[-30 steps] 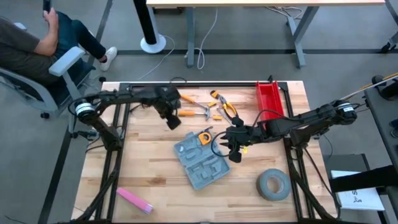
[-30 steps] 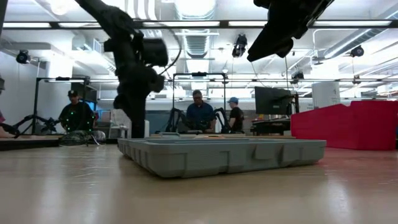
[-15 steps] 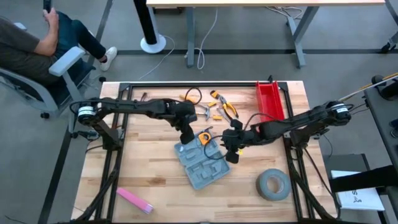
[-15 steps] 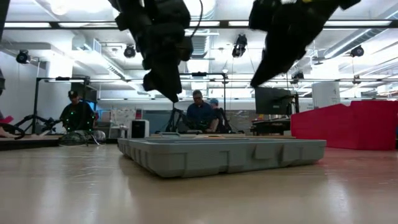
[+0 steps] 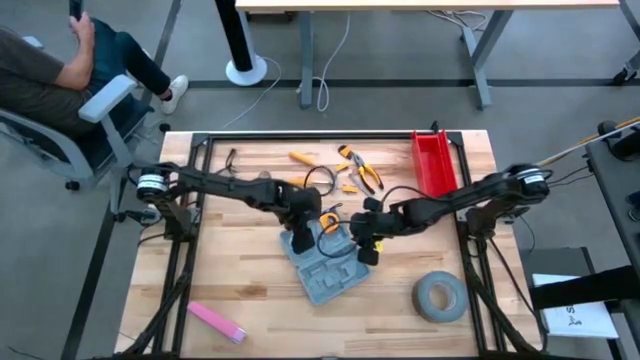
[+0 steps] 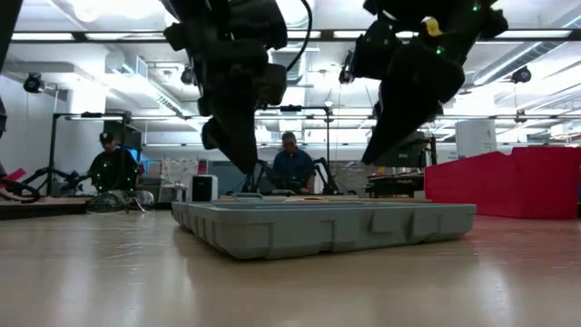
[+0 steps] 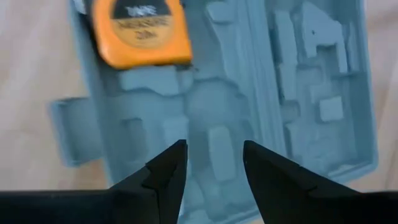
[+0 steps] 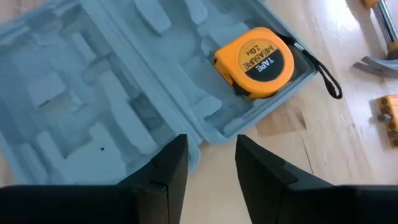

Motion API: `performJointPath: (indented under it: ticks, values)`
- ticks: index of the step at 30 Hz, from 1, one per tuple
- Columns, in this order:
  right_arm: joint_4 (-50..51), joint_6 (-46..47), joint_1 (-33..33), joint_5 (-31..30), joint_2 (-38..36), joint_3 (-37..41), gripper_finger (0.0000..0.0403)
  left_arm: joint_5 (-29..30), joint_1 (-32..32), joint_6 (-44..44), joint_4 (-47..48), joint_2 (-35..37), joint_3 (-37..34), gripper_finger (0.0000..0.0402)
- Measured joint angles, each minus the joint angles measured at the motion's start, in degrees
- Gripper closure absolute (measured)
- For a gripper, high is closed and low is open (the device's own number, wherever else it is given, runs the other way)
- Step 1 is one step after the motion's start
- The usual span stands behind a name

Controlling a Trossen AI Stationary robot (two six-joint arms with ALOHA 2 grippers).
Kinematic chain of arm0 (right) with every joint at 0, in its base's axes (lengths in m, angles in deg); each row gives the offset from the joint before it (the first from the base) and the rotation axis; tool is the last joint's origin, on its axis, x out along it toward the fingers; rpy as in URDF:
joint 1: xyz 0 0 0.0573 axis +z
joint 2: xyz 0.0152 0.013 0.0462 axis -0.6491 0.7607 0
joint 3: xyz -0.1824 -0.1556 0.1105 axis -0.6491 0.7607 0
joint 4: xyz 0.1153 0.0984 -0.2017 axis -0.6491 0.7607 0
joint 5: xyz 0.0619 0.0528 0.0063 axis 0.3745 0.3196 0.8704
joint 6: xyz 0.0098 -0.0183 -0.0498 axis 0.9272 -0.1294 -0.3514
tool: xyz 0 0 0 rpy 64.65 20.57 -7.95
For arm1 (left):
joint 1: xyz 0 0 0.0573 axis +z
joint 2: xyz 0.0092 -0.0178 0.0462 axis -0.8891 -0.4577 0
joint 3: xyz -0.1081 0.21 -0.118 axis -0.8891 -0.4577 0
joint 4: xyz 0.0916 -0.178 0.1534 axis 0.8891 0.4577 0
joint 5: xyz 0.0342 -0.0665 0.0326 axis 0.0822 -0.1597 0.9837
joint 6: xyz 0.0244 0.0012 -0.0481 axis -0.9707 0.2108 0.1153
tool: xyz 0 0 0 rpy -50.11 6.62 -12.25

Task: Prefit tool cases
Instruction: Remove the yellow measuring tape from the gray pre-fit tool case

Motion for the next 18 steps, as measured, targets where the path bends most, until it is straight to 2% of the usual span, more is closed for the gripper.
performJointPath:
  ticks: [5, 13, 18]
  values:
    - [-1.85, -2.75, -2.35, 0.4, 1.06, 0.07, 0.0286, 0.1, -2.32, 3.59, -3.1, 0.0, -2.71, 0.0233]
    - [-3.07, -9.42, -10.67, 6.34, 1.0, -0.5, 0.0295, 0.7, -4.78, 6.95, -3.96, -0.02, -4.25, 0.0215]
    - [-0.37, -13.62, -15.32, 9.16, 2.74, -3.44, 0.0281, 1.61, -6.61, 8.22, -4.1, -0.33, -4.57, 0.0215]
